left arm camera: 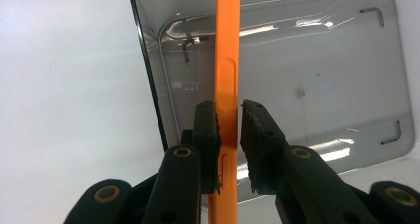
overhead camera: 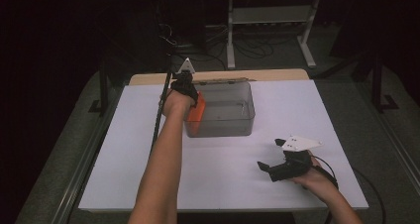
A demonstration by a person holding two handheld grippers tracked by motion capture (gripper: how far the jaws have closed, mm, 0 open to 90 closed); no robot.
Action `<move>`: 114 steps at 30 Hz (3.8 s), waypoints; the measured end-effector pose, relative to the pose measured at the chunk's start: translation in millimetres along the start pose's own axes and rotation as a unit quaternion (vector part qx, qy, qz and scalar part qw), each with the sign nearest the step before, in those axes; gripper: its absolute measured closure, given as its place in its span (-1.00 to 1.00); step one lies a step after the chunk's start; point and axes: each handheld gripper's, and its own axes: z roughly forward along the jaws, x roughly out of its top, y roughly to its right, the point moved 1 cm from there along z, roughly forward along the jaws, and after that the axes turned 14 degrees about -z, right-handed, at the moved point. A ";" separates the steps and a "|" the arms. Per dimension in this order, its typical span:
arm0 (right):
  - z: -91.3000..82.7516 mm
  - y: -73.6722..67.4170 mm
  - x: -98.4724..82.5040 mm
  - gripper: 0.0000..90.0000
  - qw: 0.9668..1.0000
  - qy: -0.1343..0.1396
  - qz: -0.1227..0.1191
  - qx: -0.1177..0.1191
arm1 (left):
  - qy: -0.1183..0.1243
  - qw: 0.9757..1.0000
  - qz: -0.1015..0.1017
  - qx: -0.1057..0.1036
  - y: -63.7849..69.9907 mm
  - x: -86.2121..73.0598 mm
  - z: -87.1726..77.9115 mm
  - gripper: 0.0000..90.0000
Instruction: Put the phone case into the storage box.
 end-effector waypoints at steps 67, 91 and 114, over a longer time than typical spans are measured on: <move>1.8 -0.2 -1.4 -1.00 1.000 -0.009 -0.005 0.002 | 0.125 0.946 0.241 -0.180 -15.6 -14.6 -36.3 -0.46; 2.7 0.2 -2.3 -1.00 1.000 -0.018 -0.008 -0.004 | 0.165 0.917 0.295 -0.214 -35.2 -57.9 -49.6 -1.00; 3.5 0.1 -2.8 -1.00 1.000 -0.022 -0.007 -0.006 | 0.202 0.901 0.315 -0.221 -72.1 -114.0 -51.3 -1.00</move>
